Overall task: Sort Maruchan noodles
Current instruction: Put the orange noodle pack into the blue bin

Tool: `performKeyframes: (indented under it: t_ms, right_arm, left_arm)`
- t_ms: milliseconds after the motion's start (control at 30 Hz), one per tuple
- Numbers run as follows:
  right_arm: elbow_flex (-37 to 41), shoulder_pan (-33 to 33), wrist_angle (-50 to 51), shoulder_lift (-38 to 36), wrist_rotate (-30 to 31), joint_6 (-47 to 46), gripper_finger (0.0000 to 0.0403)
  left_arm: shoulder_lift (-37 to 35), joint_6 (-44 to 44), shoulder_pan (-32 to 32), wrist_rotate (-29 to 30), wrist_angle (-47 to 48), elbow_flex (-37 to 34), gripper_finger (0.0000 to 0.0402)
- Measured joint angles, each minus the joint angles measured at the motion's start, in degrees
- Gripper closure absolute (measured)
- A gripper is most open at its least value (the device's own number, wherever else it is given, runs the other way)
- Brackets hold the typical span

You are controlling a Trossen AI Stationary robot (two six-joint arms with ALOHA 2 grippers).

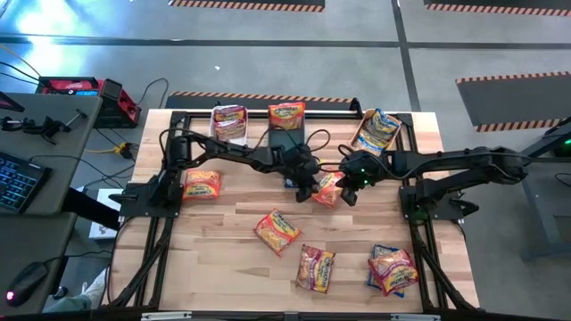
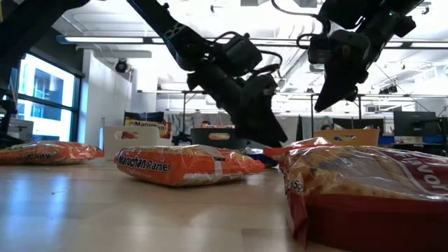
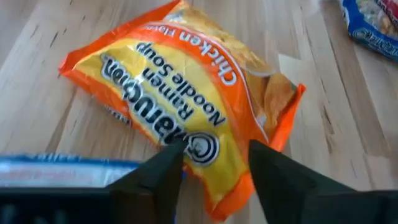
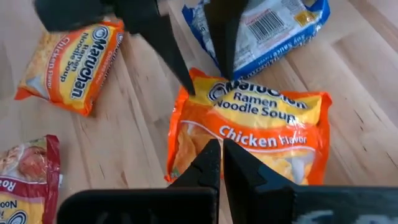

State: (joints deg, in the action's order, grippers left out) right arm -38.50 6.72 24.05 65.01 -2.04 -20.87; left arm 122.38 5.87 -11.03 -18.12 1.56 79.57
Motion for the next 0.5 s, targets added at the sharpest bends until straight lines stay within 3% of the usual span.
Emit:
performKeyframes:
  t_ms: [100, 233, 500]
  right_arm:
    - [0.0, 0.0, 0.04, 0.0, 0.1, 0.38, 0.0403]
    - [0.0, 0.0, 0.07, 0.0, 0.1, 0.38, 0.0403]
    - [-0.01, 0.0, 0.04, 0.0, 0.12, 1.7, 0.0403]
  left_arm:
    - [1.93, -0.59, -0.04, -0.01, -0.06, 1.23, 0.0201]
    - [2.98, -1.58, -0.18, 0.68, -0.2, 2.31, 0.0195]
    - [3.35, -7.94, 0.2, 3.0, 0.17, 2.33, 0.0243]
